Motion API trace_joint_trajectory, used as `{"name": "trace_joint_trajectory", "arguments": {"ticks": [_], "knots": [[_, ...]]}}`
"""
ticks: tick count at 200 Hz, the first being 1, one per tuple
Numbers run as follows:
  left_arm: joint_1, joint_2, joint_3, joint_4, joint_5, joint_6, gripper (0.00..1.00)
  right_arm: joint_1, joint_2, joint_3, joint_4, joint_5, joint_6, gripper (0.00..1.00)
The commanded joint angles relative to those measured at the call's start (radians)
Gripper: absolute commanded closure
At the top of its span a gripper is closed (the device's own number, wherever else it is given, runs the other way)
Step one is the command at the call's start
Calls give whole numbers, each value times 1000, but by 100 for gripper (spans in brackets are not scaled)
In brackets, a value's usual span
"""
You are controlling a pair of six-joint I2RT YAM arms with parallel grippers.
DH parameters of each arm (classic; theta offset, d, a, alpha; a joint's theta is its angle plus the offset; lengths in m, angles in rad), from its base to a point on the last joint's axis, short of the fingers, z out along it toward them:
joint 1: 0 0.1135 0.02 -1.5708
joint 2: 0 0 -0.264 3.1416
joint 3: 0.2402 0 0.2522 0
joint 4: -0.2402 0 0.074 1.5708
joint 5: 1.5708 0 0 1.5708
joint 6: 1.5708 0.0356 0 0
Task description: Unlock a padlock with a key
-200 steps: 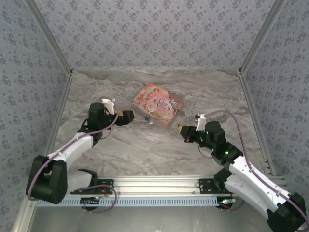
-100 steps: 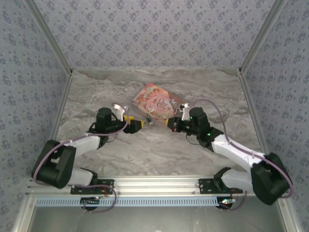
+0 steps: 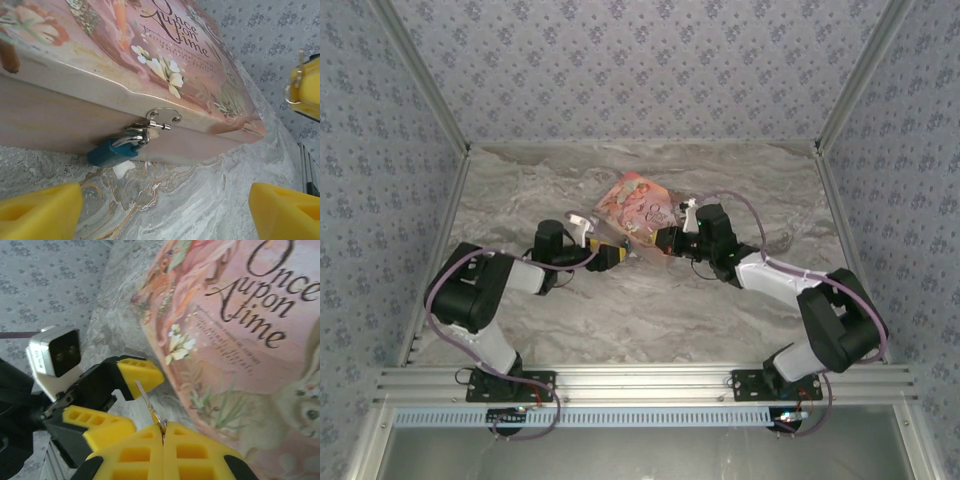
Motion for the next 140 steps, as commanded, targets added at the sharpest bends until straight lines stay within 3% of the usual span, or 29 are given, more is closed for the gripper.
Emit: {"name": "trace_joint_trajectory", "arguments": {"ticks": [1,140], "knots": [[-6,30,32,67,39,-6,16,-15,45,1,19,2,10,100],[-20,113,66,115,20,28,26,13,87,-45,-34,62,17,100]]}}
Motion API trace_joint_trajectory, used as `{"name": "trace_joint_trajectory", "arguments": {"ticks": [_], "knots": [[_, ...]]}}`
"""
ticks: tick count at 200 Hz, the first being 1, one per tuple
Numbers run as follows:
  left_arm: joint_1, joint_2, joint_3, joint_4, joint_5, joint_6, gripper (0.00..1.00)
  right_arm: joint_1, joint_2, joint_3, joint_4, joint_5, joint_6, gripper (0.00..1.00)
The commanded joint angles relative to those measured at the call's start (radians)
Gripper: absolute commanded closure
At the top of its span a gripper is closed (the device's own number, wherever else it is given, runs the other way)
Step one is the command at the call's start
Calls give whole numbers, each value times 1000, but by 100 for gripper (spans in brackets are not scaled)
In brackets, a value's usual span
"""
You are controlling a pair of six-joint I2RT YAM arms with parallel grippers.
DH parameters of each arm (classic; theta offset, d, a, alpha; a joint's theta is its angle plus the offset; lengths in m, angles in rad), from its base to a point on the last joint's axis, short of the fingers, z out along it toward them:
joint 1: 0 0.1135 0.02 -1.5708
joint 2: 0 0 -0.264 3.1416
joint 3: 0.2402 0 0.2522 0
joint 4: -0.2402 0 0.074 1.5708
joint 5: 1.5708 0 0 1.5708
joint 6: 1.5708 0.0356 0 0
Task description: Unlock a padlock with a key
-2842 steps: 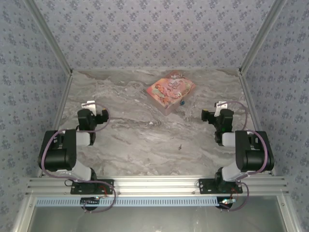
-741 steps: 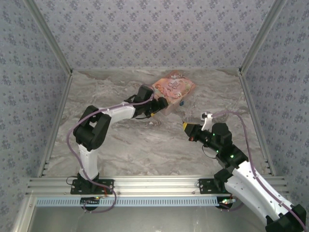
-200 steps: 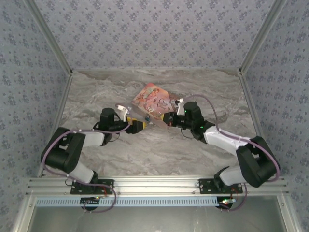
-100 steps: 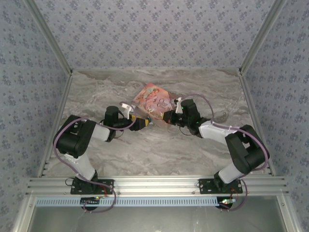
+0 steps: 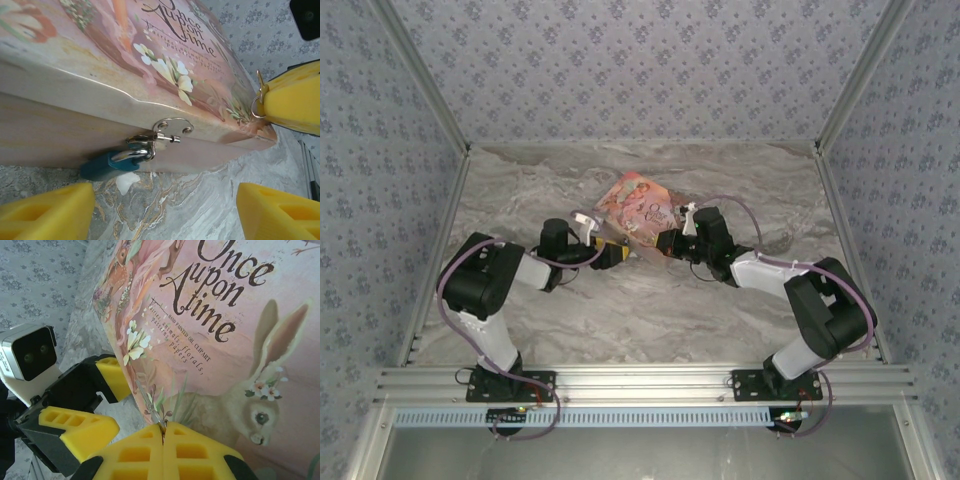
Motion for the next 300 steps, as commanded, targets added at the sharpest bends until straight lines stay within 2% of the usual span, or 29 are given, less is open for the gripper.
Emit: {"name": "trace_joint_trajectory", "arguments": {"ticks": [1,119,174,220,300], "knots": [[-8,18,25,49,5,26,26,12,18,-29,-73,30,4,100],[-38,97,75,41,-13,52,31,17,3,-30,-83,25,-6,100],[-39,74,74,0,-82,91,32,20,0,-30,-81,22,-10,100],[-60,91,96,-5,-57,83,32,21,1,-29,-78,20,-11,100],[-104,127,109,20,-78,35,41,24,0,-27,-73,17,-12,100]]}}
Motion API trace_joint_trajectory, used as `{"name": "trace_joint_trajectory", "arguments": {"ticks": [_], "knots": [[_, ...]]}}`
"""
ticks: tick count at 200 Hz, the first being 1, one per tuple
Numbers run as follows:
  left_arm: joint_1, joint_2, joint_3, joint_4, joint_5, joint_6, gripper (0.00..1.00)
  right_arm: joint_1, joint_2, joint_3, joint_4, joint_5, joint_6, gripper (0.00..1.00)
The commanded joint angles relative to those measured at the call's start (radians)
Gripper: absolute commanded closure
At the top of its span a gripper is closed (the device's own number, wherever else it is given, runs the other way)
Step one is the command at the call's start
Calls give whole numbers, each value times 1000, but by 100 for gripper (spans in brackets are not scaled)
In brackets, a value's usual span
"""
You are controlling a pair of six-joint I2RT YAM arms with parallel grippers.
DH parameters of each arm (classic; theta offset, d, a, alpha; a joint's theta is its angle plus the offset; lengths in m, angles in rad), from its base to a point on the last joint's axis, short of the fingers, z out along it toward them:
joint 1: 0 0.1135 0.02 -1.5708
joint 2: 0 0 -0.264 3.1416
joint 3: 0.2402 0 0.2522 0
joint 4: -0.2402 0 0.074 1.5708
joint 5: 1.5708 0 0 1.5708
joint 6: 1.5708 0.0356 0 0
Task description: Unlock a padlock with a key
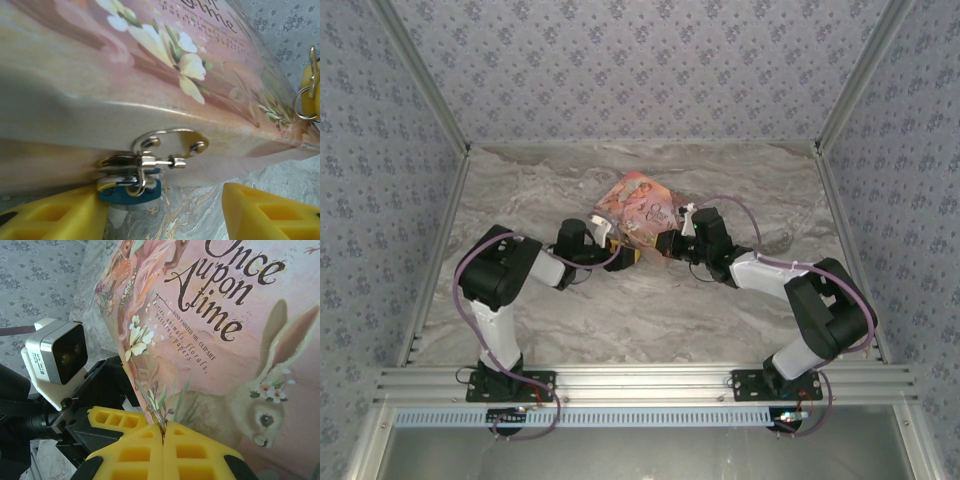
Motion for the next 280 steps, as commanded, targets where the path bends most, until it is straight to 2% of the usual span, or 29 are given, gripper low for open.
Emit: {"name": "trace_joint_trajectory", "arguments": {"ticks": [1,54,129,163,215,245,280], "knots": [[-14,17,25,25,2,-17,41,12,4,-26,-70,3,-11,100],[-15,6,23,34,-44,-48,49,14,2,-29,-70,4,-11,100],[-15,-12,31,22,-52,-67,63,15,0,-29,-67,2,-11,100],[-15,-25,28,24,-55,-79,73,17,-5,-27,-67,3,-14,100],[-22,-91,7,14,-77,-116,74,19,-38,-12,-67,24,-56,100],[-52,-150,13,-72,-106,-159,74,30,-138,-9,-104,109,-134,100],[-87,-210,45,-217,-123,-216,75,84,-318,-63,-206,277,-276,100]]}}
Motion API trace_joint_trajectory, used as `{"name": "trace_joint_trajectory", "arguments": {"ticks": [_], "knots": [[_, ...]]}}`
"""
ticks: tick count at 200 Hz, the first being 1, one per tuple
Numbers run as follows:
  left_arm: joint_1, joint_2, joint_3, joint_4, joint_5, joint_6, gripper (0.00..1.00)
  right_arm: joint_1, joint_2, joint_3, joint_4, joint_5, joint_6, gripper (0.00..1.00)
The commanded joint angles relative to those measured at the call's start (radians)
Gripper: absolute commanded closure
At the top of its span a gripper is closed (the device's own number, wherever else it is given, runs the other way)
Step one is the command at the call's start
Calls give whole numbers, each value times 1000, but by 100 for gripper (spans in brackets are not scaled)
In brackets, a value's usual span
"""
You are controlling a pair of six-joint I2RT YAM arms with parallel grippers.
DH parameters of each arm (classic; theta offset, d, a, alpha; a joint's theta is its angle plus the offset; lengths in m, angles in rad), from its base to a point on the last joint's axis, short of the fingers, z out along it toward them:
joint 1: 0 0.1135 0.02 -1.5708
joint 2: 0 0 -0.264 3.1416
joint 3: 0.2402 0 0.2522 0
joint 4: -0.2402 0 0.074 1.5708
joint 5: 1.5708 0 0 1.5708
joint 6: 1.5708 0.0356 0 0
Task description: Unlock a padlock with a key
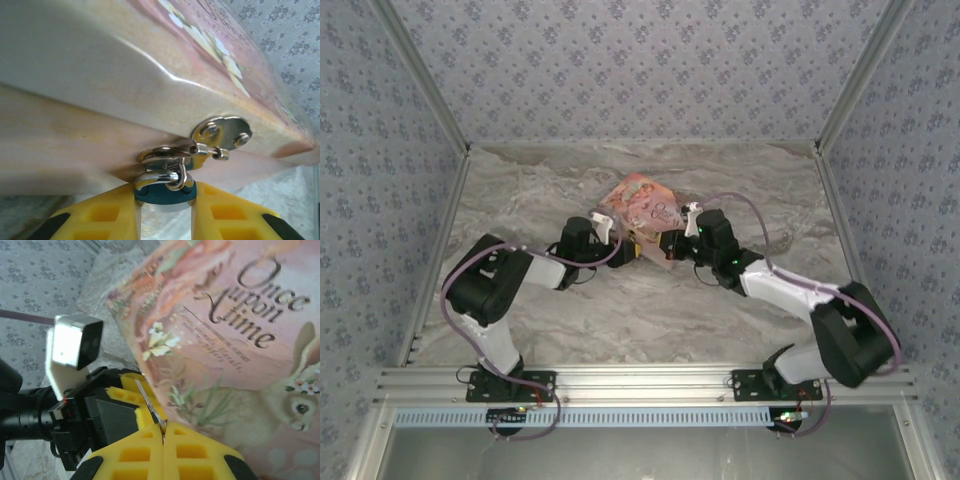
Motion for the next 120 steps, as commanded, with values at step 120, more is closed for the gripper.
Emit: {"name": "trace_joint_trajectory", "arguments": {"ticks": [120], "knots": [[-124,-139,128,-215,-39,-392,76,289,-270,-362,67,418,-278,100]]}}
